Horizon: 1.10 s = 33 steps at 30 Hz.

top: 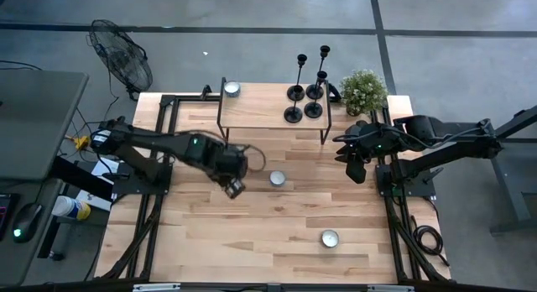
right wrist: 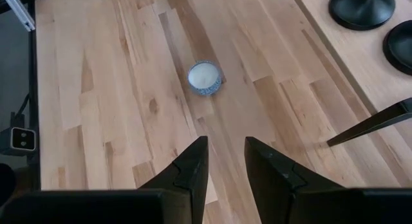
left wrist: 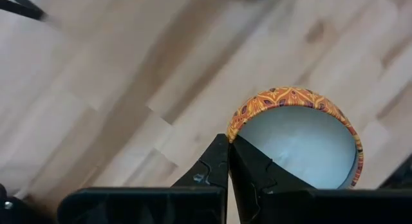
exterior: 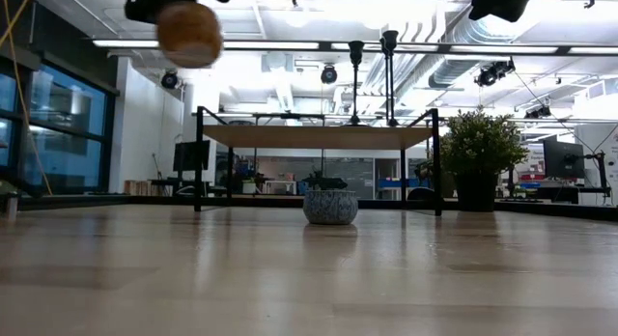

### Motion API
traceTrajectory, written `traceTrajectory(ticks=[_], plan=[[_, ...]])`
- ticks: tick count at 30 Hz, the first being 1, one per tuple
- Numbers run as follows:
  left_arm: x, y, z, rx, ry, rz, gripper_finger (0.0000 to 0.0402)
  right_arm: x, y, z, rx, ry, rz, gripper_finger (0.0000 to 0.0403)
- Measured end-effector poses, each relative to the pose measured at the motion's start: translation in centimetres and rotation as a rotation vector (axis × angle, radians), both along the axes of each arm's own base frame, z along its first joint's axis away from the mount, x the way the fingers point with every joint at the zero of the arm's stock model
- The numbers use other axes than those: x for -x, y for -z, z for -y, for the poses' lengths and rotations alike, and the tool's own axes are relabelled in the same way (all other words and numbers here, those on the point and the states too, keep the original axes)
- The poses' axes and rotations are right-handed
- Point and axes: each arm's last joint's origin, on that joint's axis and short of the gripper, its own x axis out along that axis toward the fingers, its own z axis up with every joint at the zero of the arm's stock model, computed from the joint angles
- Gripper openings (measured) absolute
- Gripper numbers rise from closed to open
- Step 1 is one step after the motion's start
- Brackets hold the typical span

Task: Pick & Place candle stick holders
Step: Put the orange scented candle on the shelf

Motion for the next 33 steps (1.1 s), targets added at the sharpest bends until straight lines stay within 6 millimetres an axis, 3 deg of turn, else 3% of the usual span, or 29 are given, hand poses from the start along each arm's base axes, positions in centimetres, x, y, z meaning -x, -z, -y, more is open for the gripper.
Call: traceTrajectory(ticks=[5, 16, 23, 33], plan=[[-0.4, -1.6, -3.2, -0.017, -0.086, 0.042, 0.0, 0.0, 0.0, 0.1, 0.012, 0.011, 0.001, 0.0094], [0.0, -4.7, -10.7, -0.151, -0.08, 0.119, 0.0, 0.0, 0.0, 0.0, 0.012, 0.011, 0.001, 0.0094], [0.5, -6.4, -16.0, -0.263, -0.023, 0.119, 0.0, 0.0, 0.0, 0.1, 0.015, 0.05, 0.006, 0.0094], [-1.5, -7.0, -23.2, -0.398, 0.145, 0.046, 0.0, -0.2, -0.2, 0.1, -0.007, 0.078, 0.035, 0.0094]])
